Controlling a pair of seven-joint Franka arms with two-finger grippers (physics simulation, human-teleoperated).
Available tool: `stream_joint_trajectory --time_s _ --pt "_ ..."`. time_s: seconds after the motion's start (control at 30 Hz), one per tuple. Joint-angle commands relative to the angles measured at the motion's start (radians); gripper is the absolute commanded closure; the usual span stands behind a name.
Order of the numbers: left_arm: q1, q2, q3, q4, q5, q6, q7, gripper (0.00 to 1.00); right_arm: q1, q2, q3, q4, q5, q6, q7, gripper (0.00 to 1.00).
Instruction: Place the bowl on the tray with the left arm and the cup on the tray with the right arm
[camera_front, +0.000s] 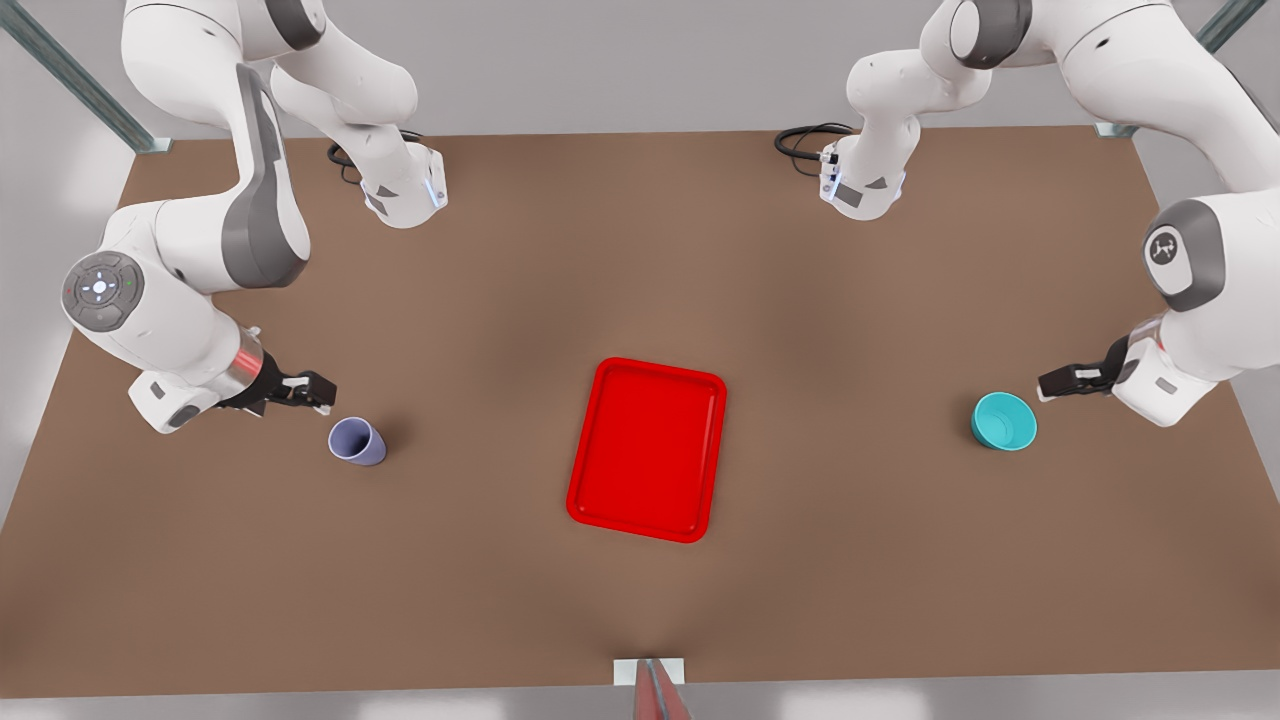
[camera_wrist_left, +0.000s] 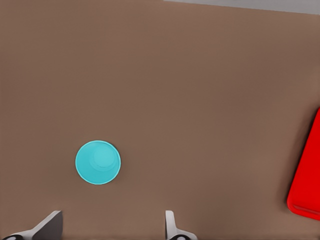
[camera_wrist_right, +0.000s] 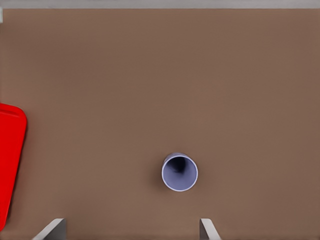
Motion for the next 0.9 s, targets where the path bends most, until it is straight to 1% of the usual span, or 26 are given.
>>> stream_joint_trajectory --time_s 0.0,0.03,0.07,0.1,0.13,0.17,0.2,0.23,0.27,0.33,0.5,0.57,0.87 --pt "-0.001 0.000 0.000 0.000 -0.002 -0.001 -0.001 0.00 -0.001 0.000 0.000 0.001 0.002 -0.004 0.001 0.00" --pt "0.002 0.000 0.002 -0.002 -0.002 -0.005 0.002 0.00 -0.003 0.000 0.000 0.002 0.002 -0.004 0.001 0.00" --pt "0.046 0.011 0.005 -0.017 -0.008 -0.019 0.096 0.00 -0.004 0.000 0.000 0.002 0.002 -0.004 0.001 0.00" --pt "0.104 0.030 0.006 -0.028 -0.059 -0.018 0.177 0.00 -0.004 0.000 0.000 0.004 0.002 -0.004 0.001 0.00" --pt "0.207 0.073 0.006 -0.047 -0.112 0.001 0.318 0.00 -0.007 0.000 0.000 0.004 0.003 -0.004 0.001 0.00" --pt "0.290 0.116 0.006 -0.089 -0.165 0.074 0.444 0.00 -0.012 0.000 0.000 0.004 0.005 -0.004 0.001 0.00" --pt "0.318 0.123 0.037 -0.199 -0.241 0.208 0.525 0.00 -0.015 0.000 -0.002 0.004 0.005 -0.004 -0.001 0.00" --pt "0.317 0.117 0.064 -0.290 -0.312 0.294 0.573 0.00 -0.010 0.000 -0.002 0.004 0.005 -0.006 0.001 0.00" --pt "0.317 0.117 0.069 -0.362 -0.338 0.387 0.590 0.00 -0.012 0.000 -0.002 0.004 0.003 -0.007 0.001 0.00" --pt "0.310 0.120 0.067 -0.452 -0.418 0.495 0.590 0.00 -0.012 0.000 -0.002 0.004 0.005 -0.007 0.001 0.00" --pt "0.321 0.136 0.067 -0.589 -0.553 0.590 0.739 0.00 -0.013 0.000 -0.002 0.004 0.006 -0.007 0.001 0.00" --pt "0.336 0.173 0.069 -0.589 -0.581 0.599 0.792 0.00 -0.010 0.000 -0.002 0.004 0.006 -0.007 0.001 0.00" --pt "0.344 0.232 0.101 -0.588 -0.581 0.604 0.863 0.00 -0.006 0.000 -0.002 0.004 0.005 -0.007 0.001 0.00"
